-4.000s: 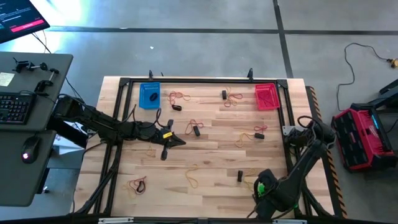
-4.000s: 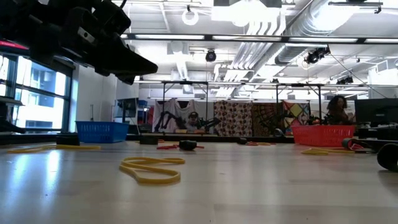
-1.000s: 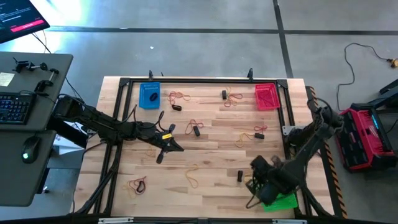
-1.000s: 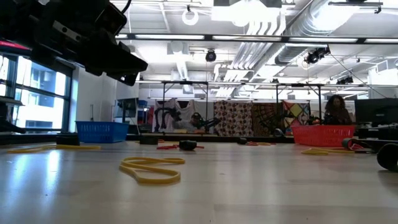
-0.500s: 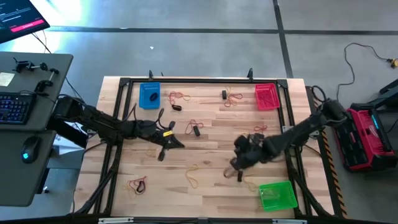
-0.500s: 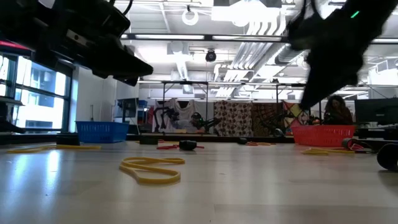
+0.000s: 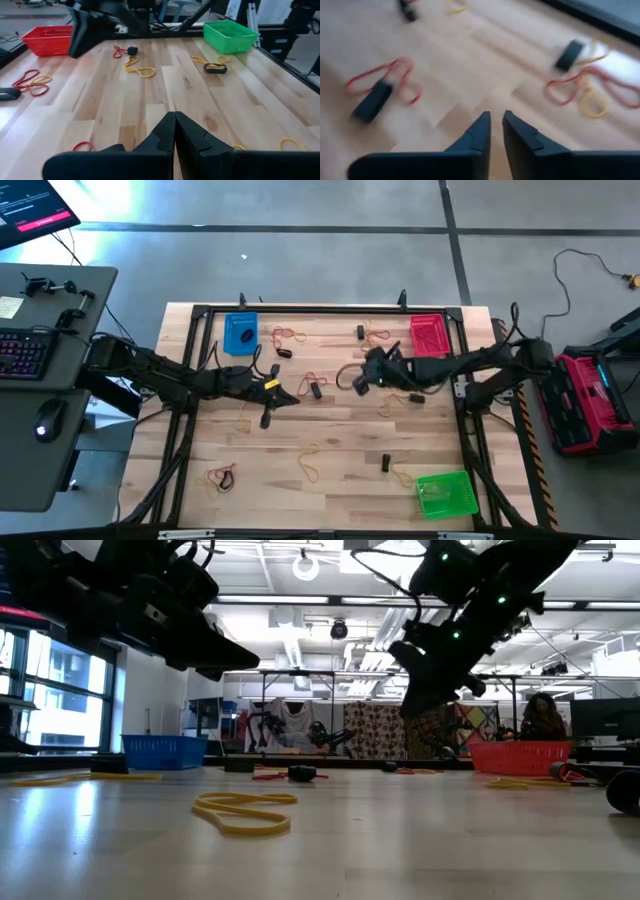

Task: Sort rubber bands into baskets
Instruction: Put the black rubber band into the blue bin

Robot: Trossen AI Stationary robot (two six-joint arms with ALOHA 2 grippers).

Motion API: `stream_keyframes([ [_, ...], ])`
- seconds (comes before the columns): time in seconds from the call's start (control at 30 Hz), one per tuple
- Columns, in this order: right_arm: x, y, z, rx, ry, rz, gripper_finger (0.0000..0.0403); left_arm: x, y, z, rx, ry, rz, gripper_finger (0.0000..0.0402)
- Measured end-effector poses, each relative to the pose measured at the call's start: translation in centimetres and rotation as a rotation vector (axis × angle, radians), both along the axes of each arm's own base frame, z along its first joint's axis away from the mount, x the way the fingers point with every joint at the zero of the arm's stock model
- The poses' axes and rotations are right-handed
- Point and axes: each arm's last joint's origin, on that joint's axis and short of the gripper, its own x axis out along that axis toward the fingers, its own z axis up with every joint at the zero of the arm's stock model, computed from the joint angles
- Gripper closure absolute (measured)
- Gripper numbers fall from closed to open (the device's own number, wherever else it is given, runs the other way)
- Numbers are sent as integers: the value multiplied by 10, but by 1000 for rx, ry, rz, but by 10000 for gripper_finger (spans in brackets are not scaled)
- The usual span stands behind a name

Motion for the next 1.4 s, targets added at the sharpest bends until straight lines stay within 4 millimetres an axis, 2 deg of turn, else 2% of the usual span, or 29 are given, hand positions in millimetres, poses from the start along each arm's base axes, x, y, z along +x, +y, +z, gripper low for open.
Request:
stream_keyframes([
  [0.23, -10, -46, 0, 20, -43, -214, 282, 0, 6, 1, 1, -13, 32, 401],
  [0.47, -12, -73, 4, 17, -134, -307, 247, 1, 12, 4, 0, -45, 55, 401],
  [0.6, -5, -84, -6, 14, -138, -281, 236, 1, 12, 4, -16, -43, 60, 401],
  [0.9, 18, -111, -25, 33, -14, -297, 220, 1, 12, 4, -34, -40, 65, 402],
  [1.1, 24, -127, -36, 65, 71, -349, 219, 1, 12, 4, -42, -39, 67, 401],
  [1.4, 34, -145, -53, 114, 100, -360, 219, 1, 12, 3, -59, -33, 71, 402],
])
